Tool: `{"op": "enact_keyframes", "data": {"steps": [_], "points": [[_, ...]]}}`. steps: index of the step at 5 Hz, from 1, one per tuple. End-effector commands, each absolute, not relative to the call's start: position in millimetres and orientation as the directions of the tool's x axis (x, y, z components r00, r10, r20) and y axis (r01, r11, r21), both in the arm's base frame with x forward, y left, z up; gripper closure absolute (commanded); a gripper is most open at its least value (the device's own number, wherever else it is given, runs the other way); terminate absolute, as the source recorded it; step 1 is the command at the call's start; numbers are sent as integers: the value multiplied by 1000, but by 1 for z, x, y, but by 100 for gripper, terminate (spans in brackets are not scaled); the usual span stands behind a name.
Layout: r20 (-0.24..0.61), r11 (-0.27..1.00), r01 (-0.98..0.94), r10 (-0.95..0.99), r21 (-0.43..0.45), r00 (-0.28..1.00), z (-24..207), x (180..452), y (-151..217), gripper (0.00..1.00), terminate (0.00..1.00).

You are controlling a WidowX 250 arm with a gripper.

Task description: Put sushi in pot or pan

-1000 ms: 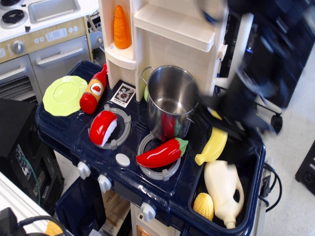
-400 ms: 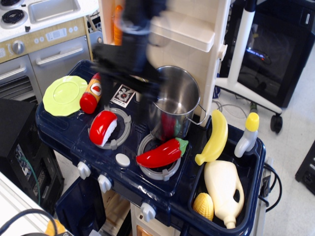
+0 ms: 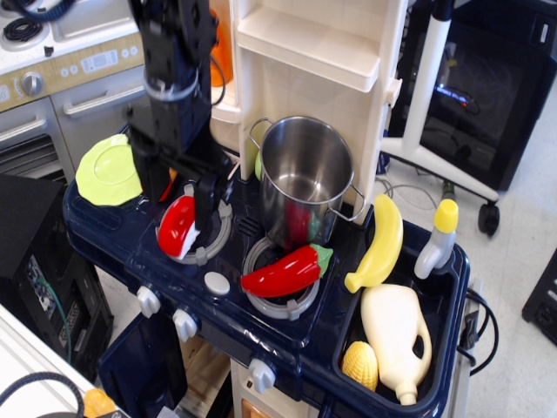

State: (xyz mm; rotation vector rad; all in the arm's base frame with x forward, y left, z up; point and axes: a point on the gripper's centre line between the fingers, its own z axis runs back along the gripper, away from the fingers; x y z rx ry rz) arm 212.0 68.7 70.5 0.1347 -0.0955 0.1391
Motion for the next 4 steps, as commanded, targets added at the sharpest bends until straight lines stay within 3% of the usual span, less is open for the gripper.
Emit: {"op": "enact_keyframes", "data": {"steps": [1, 2, 3, 4], "points": [[150, 983, -144, 125, 117, 981, 47, 226, 92, 0, 0], [158, 985, -140, 123, 97, 980, 43, 228, 103, 0, 0], [198, 985, -166, 153, 47, 968, 32, 234, 98, 100, 0], [256, 989, -96, 65, 113, 964, 47, 238, 86, 100, 0]]}}
